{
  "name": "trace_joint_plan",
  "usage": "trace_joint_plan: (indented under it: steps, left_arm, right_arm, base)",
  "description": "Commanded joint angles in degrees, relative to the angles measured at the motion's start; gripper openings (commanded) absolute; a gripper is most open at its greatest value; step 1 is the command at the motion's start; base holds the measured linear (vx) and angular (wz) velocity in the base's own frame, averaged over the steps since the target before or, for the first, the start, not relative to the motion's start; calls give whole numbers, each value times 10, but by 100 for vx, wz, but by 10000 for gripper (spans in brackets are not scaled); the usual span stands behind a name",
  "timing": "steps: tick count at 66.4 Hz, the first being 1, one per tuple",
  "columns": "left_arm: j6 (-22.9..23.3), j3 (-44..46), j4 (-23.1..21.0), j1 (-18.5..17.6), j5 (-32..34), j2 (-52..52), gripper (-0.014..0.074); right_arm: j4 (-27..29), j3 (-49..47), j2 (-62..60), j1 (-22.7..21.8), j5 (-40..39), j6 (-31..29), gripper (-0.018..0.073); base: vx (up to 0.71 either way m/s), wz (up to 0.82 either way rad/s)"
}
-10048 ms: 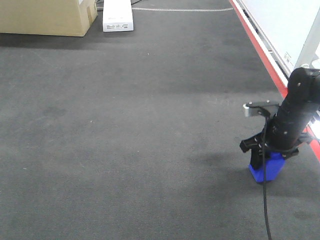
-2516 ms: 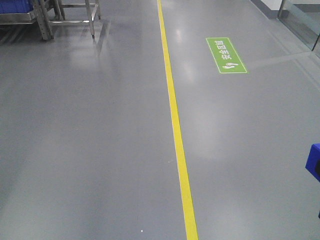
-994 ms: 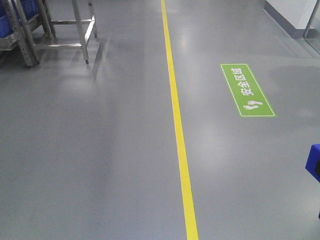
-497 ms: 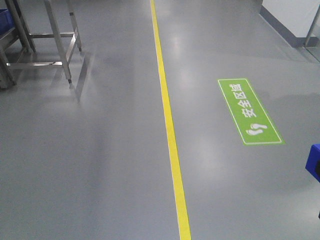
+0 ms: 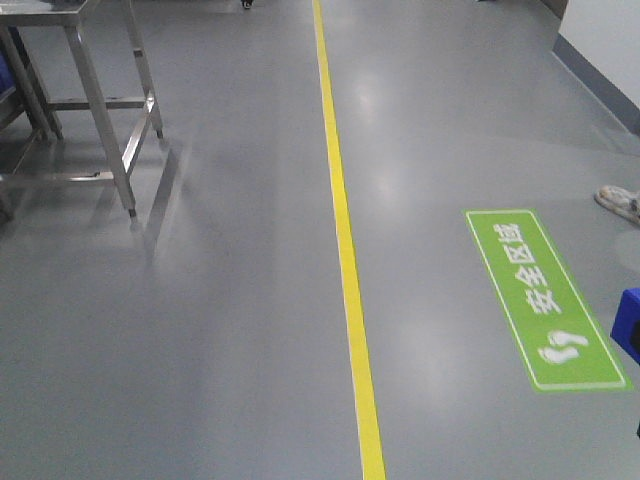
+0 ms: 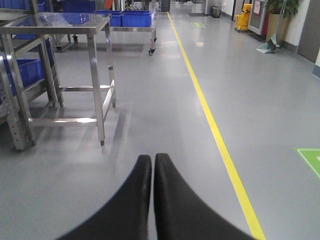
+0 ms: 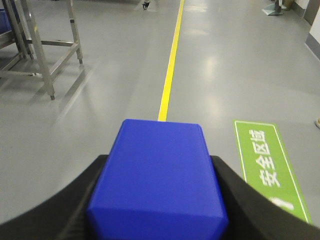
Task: Pour parts from conveyor to right shelf
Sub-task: 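Drive the base away from the conveyor holding the block in the right gripper, then drive the base down the aisle toward the shelf of blue bins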
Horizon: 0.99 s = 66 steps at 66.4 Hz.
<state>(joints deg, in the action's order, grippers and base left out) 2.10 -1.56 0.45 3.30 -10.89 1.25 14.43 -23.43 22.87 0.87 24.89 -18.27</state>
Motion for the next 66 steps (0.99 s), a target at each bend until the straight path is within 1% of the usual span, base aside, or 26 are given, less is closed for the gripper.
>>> trace_joint_plan:
  steps: [1,66]
  left_arm:
    - [5,11,-5,-1,41,8,-6]
    - [5,11,-5,-1,41,8,-6]
  right_arm:
    - [1,-17,4,-4,-42,-4,-5]
    - [1,-17,3,-4,-42,-4,-5]
  base:
    - [76,7]
    - [79,-2]
